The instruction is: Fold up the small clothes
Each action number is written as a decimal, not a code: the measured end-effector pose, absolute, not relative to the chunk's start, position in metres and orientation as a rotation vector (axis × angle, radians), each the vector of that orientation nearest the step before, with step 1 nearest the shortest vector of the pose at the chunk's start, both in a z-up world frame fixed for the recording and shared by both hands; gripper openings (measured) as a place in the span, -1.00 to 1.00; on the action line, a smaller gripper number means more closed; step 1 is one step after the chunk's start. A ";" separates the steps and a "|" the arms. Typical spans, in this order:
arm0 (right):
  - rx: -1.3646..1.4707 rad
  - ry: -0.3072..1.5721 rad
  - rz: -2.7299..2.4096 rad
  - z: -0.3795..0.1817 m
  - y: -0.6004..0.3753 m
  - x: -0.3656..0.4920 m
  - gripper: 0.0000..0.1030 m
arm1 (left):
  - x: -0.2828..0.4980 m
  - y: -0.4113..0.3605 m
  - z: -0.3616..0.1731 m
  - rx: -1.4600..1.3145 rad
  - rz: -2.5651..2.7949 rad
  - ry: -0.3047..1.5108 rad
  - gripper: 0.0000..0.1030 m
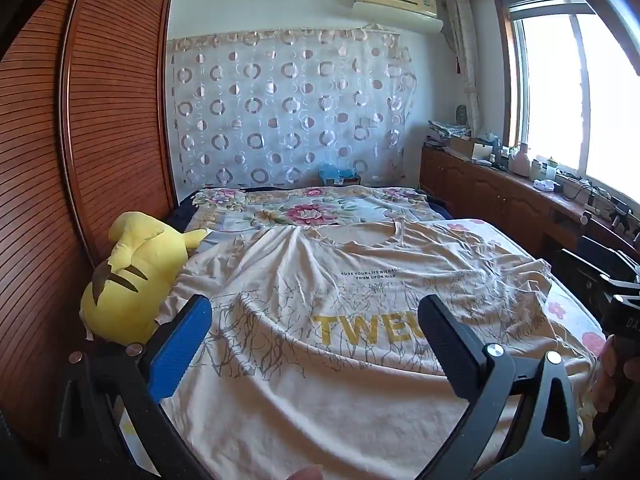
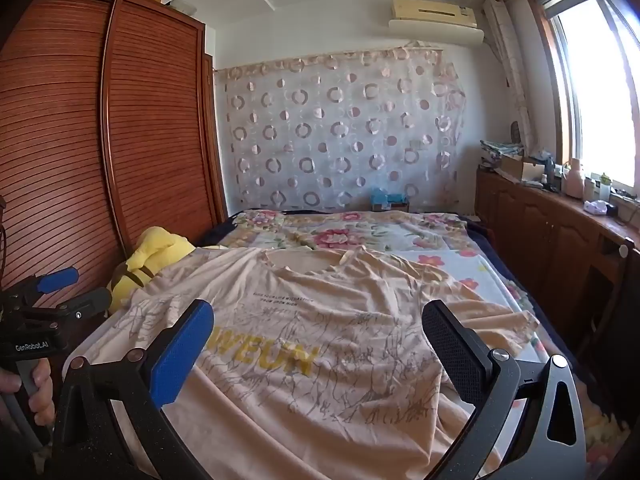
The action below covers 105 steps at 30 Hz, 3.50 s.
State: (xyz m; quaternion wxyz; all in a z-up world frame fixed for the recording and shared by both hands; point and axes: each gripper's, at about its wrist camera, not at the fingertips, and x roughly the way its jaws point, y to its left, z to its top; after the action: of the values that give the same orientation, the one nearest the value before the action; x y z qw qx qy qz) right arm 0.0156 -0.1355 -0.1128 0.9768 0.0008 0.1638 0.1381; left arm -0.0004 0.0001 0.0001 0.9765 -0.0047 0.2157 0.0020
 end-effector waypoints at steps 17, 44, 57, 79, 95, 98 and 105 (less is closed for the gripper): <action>0.018 0.330 0.277 -0.114 -0.135 0.016 1.00 | -0.001 0.000 0.000 -0.005 0.008 0.434 1.00; 0.021 0.326 0.271 -0.112 -0.137 0.014 1.00 | 0.003 0.005 0.004 -0.003 0.010 0.424 1.00; 0.025 0.318 0.270 -0.111 -0.137 0.012 1.00 | 0.002 0.005 0.003 -0.002 0.011 0.421 1.00; 0.027 0.318 0.272 -0.113 -0.136 0.013 1.00 | 0.000 0.005 0.001 -0.001 0.010 0.418 1.00; 0.026 0.319 0.276 -0.115 -0.135 0.013 1.00 | 0.000 0.007 0.000 -0.003 0.009 0.420 1.00; 0.030 0.331 0.285 -0.118 -0.133 0.016 1.00 | 0.003 0.014 0.010 0.001 0.020 0.439 1.00; 0.028 0.370 0.323 -0.126 -0.132 0.027 1.00 | 0.019 0.040 0.008 -0.009 0.048 0.489 1.00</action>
State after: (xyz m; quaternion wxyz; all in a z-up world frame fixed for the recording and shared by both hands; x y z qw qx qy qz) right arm 0.0272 -0.1324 -0.1263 0.9699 0.0138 0.1829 0.1599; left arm 0.0188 0.0397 0.0080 0.9700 -0.0046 0.2418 0.0240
